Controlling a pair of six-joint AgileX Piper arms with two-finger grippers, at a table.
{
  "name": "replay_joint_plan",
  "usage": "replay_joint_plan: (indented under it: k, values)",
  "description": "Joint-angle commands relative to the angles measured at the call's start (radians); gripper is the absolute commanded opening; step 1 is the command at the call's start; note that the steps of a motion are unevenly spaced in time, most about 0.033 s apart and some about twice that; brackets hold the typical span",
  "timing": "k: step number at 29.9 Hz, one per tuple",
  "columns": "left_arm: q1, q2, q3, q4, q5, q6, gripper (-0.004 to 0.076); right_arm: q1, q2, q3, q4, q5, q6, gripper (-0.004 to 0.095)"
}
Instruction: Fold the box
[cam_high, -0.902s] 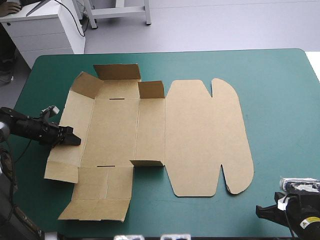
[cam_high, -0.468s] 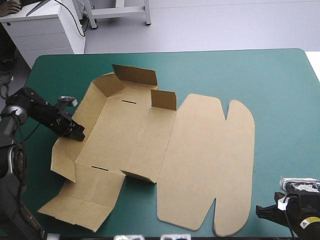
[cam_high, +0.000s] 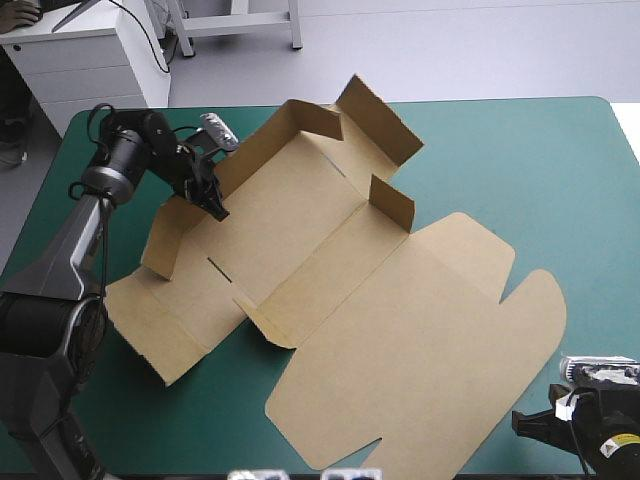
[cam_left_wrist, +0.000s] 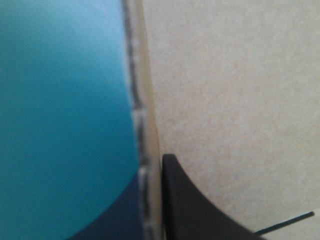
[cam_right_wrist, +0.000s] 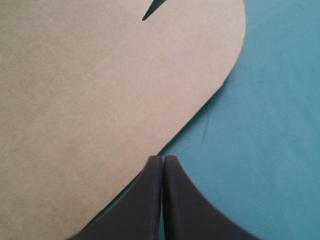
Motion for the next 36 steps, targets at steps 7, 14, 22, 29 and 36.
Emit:
replay_joint_plan:
  k: [7,14,22,29,36]
  values:
    - [-0.294,-0.053,-0.140,0.258,-0.174,0.025,-0.0008,0.004,0.012,-0.022,0.009,-0.059,-0.003,-0.0014]
    - [-0.479,-0.053,-0.140,0.470,-0.194,0.002,-0.0008,0.004,0.012,-0.022,0.009,-0.059,-0.003,-0.0014]
    - [-0.657,-0.053,-0.140,0.688,-0.207,-0.123,-0.0008,0.004,0.012,-0.022,0.009,-0.059,-0.003,-0.0014]
    - [-0.781,-0.053,-0.129,0.820,-0.219,-0.236,-0.0008,0.004,0.012,-0.022,0.009,-0.059,-0.003,-0.0014]
    - [-0.836,-0.053,-0.023,0.899,-0.262,-0.367,-0.0008,0.004,0.012,-0.045,0.009,-0.050,0.046,-0.0014]
